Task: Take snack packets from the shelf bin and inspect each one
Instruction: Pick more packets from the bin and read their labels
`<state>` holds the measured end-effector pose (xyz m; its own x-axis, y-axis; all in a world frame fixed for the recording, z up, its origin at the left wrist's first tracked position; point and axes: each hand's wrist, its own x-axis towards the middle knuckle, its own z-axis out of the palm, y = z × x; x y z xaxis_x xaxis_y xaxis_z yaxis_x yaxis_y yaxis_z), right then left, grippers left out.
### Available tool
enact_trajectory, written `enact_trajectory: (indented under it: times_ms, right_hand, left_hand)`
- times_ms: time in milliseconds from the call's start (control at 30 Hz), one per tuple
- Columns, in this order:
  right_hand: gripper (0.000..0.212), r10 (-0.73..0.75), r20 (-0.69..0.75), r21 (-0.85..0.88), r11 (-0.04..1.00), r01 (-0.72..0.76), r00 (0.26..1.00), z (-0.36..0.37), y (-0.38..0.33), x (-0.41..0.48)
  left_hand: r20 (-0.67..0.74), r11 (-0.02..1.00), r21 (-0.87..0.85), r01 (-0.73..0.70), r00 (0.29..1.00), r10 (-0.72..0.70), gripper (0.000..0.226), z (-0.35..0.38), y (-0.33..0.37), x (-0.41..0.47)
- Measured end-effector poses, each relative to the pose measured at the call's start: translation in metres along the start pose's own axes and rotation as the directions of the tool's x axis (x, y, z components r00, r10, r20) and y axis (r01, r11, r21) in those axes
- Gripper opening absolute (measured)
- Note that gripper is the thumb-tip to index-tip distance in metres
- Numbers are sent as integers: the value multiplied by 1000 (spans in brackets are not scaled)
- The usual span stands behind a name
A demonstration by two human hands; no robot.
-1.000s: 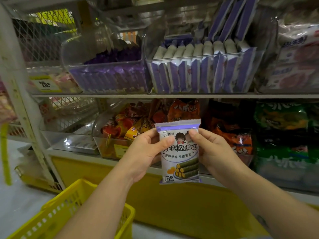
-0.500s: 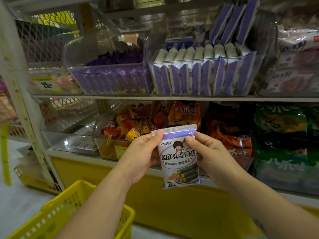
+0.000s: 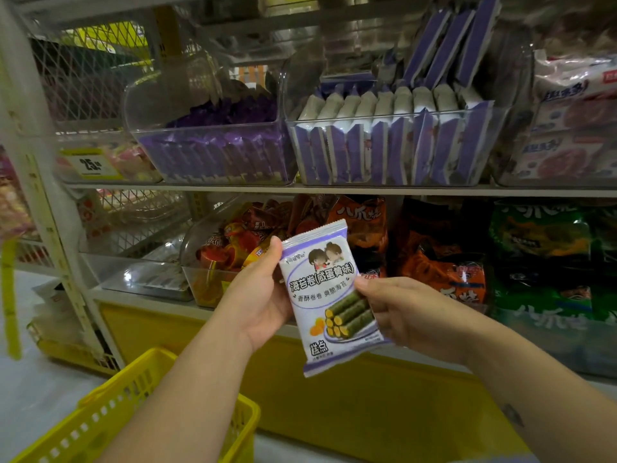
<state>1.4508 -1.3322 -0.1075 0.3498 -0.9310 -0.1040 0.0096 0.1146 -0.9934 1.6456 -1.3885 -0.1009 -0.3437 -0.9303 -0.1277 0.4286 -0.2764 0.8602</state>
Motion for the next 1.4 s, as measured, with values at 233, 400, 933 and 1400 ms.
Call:
enact_trajectory:
  times_ms: [233,400,933,1400]
  right_hand:
    - [43,77,-78,192,980,-61,994,0,-4,-1]
    - [42,86,-136,268,962,-47,987,-4,-7,-2]
    - [24,-306,-298,15,946,325,904,12,2,11]
    - [46,-499,-365,-417,842,341,786,4,1,6]
  left_hand:
    - [98,989,84,119,987,-127,48,-1,-2,3]
    - [253,973,176,149,949,-191,49,-4,-4,-3]
    - [356,920,244,-307,911,210,62,28,-32,-6]
    - [286,859,371,-354,923,257,35,12,-28,1]
